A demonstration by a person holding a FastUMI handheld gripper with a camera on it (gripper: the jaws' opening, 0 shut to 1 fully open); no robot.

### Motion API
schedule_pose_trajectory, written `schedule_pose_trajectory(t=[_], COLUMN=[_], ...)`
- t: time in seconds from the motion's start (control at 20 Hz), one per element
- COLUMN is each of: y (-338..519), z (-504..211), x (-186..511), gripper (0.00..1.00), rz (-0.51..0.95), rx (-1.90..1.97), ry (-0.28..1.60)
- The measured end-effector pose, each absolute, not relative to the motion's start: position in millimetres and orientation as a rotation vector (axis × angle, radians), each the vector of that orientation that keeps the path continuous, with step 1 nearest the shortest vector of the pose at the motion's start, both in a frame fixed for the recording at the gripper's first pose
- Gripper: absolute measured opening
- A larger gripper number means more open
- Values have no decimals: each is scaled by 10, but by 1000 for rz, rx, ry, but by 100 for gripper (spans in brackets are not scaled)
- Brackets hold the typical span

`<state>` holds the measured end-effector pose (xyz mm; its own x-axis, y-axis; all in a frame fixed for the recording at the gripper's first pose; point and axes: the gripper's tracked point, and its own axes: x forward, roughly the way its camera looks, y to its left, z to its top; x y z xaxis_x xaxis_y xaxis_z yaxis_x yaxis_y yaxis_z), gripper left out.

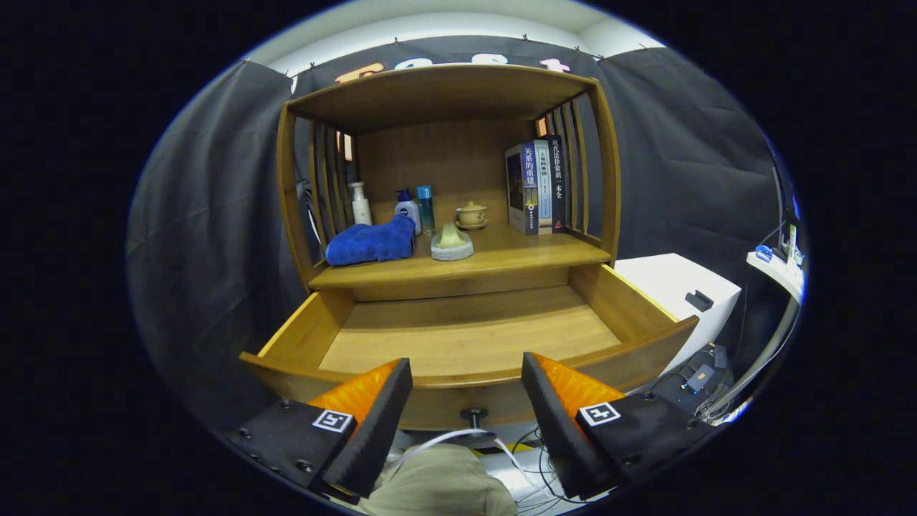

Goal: Pull open the drawer, take out the items inside it, and place them on the countertop above the cabinet.

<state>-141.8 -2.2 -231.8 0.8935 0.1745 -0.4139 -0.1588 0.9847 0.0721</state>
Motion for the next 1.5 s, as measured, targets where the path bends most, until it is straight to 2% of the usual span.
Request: schedule_pose_trajectory(t=[0.55,0.95,1.5], y=[15,40,106], z=[-2796,-2822,-2810], x=[-1425,-1381,-869], gripper=[99,98,98], rz=[177,186,190], rx=[51,40,18], ry=[472,463,454])
